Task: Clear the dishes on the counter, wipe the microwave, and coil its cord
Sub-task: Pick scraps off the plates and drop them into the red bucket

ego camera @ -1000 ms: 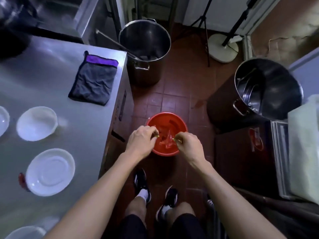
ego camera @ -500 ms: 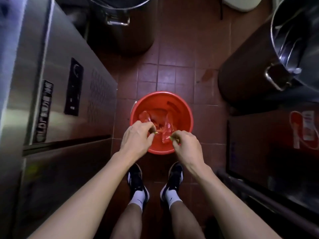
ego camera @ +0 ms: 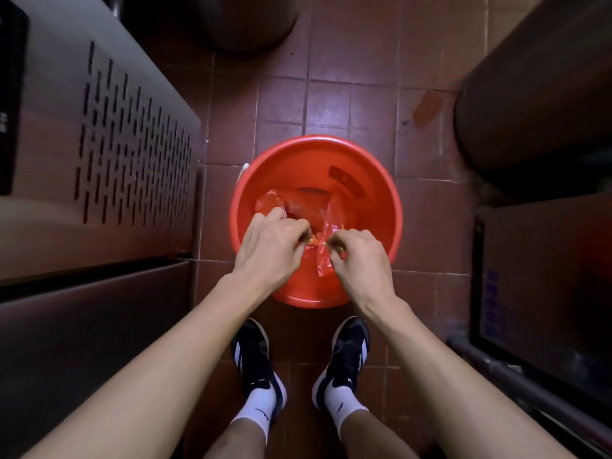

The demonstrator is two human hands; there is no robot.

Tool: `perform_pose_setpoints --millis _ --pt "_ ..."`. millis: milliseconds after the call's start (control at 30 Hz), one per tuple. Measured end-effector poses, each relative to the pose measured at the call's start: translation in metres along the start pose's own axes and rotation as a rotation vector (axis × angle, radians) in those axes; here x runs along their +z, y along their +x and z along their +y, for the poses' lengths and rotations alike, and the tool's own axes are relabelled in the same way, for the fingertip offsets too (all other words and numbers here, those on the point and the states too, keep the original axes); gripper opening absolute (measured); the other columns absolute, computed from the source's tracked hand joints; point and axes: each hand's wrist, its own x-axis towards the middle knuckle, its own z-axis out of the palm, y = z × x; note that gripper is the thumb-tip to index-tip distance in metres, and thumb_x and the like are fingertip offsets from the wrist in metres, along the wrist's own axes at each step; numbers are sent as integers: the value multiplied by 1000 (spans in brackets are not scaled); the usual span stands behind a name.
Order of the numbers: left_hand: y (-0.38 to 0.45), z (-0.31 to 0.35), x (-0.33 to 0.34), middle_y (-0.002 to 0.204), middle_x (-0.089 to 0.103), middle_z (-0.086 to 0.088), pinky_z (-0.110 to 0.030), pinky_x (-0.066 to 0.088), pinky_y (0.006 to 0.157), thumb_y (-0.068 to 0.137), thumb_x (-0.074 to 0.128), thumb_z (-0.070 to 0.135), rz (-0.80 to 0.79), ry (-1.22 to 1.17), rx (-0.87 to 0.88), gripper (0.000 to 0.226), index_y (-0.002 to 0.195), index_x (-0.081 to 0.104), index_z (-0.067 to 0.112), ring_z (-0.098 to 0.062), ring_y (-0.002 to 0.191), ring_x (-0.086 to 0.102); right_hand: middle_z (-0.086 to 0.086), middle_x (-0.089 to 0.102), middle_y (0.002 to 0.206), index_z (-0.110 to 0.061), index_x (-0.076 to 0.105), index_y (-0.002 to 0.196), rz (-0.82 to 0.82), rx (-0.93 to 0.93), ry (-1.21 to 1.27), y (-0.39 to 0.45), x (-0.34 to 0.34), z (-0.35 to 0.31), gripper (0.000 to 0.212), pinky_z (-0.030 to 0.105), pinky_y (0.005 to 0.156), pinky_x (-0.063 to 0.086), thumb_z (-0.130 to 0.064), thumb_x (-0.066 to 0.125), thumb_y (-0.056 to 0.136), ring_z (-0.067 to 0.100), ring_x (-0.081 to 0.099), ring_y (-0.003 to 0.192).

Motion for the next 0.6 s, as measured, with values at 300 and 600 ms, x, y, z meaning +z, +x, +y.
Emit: perform_pose_setpoints --millis 300,600 --pt "24 -29 37 101 68 6 -44 26 105 94 47 27 -74 242 118 21 106 64 27 -19 114 51 -4 70 92 -24 70 99 36 -76 -135 30 44 15 13 38 77 38 -23 63 88 25 57 92" --pt "19 -44 58 114 65 7 -45 25 108 96 45 36 -116 255 112 27 116 61 27 -19 117 51 -6 70 101 -26 69 103 6 -87 -218 37 73 17 17 40 95 32 -28 55 93 19 51 108"
